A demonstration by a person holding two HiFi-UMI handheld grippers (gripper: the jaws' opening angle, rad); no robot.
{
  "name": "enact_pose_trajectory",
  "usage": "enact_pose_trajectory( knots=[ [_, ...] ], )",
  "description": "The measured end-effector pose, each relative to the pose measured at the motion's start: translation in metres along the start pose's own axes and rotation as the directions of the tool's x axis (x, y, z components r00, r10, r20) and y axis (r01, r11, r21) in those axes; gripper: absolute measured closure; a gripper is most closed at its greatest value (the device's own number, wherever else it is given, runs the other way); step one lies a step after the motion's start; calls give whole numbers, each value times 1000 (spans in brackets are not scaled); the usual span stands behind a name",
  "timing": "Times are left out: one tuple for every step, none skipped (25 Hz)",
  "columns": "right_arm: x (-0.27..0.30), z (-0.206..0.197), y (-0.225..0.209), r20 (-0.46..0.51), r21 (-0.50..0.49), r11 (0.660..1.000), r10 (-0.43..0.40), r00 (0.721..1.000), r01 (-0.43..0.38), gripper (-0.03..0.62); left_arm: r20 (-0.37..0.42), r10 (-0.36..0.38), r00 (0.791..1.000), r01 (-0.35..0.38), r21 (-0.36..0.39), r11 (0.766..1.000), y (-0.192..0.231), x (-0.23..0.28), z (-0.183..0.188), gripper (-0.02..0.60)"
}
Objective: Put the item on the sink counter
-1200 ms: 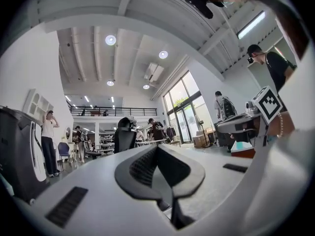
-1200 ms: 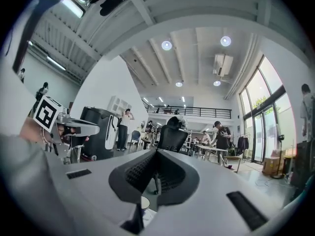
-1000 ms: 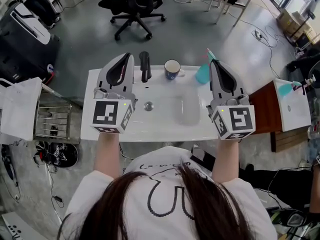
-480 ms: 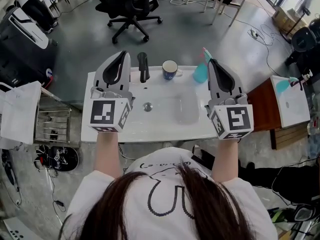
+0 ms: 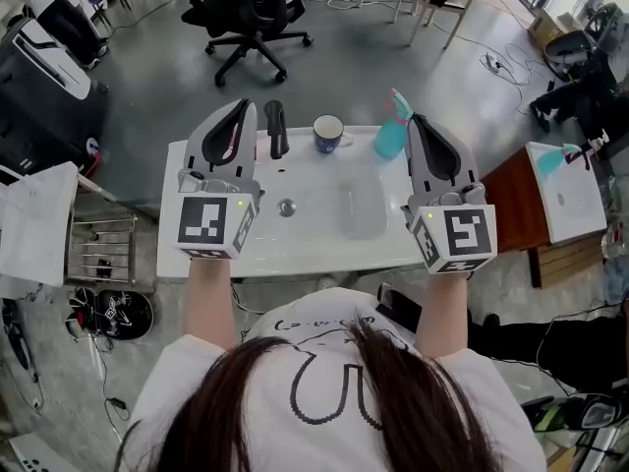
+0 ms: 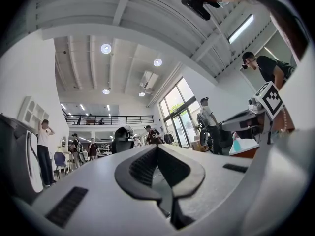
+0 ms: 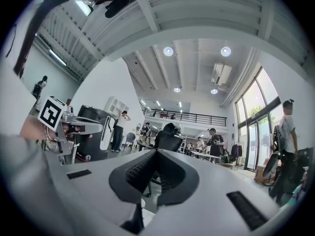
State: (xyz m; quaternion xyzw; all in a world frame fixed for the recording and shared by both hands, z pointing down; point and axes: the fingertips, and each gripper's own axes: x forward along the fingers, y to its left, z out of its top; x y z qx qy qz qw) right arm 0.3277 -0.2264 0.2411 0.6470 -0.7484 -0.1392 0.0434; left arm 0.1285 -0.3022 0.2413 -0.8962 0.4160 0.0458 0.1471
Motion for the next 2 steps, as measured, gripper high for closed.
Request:
enact_pose_trajectory(
  knots=[
    [-1,1,0,0,-2,1000,-2,1000,2,566,0,1,1000,-1,1,1000,0,-1,1,572],
    [-2,2,0,-1,-3,1000,-4,1000,4,566,-1,3,1000,-3,1,1000,0,-1,2,572]
  ],
)
